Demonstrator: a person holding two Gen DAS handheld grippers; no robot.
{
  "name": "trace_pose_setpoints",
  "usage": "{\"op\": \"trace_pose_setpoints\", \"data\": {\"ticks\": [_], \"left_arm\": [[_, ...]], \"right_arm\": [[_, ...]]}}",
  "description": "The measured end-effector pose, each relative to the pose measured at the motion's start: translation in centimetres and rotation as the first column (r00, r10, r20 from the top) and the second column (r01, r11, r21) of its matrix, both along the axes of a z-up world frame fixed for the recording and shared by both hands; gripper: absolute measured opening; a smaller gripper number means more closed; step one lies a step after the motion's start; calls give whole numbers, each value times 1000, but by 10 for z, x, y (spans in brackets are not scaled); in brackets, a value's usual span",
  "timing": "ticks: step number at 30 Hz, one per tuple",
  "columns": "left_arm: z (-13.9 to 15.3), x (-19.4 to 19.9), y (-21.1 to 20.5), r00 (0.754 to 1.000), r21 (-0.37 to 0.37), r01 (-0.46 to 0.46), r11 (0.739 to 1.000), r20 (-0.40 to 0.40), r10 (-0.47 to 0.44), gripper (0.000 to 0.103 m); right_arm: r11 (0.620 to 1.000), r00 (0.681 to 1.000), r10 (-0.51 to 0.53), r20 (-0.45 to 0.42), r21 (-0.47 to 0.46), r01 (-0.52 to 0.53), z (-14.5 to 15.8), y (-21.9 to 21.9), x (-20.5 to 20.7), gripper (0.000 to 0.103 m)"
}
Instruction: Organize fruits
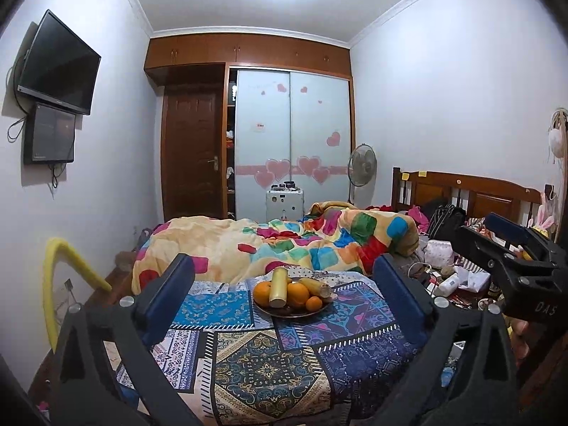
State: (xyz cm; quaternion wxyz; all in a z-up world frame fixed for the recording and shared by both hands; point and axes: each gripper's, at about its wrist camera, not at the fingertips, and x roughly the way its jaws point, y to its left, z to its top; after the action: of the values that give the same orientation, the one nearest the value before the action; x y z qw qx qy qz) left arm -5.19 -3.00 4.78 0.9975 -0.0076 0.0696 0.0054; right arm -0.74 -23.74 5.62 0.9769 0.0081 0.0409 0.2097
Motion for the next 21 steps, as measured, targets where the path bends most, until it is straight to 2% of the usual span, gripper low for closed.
{"op": "trace_pose_setpoints", "data": {"ticks": [21], "left_arm": [[-1,10,-4,1000,-2,21,1000,-6,-21,102]], "right_arm": [[1000,1000,-1,1,1,1,1,2,0,103]]}}
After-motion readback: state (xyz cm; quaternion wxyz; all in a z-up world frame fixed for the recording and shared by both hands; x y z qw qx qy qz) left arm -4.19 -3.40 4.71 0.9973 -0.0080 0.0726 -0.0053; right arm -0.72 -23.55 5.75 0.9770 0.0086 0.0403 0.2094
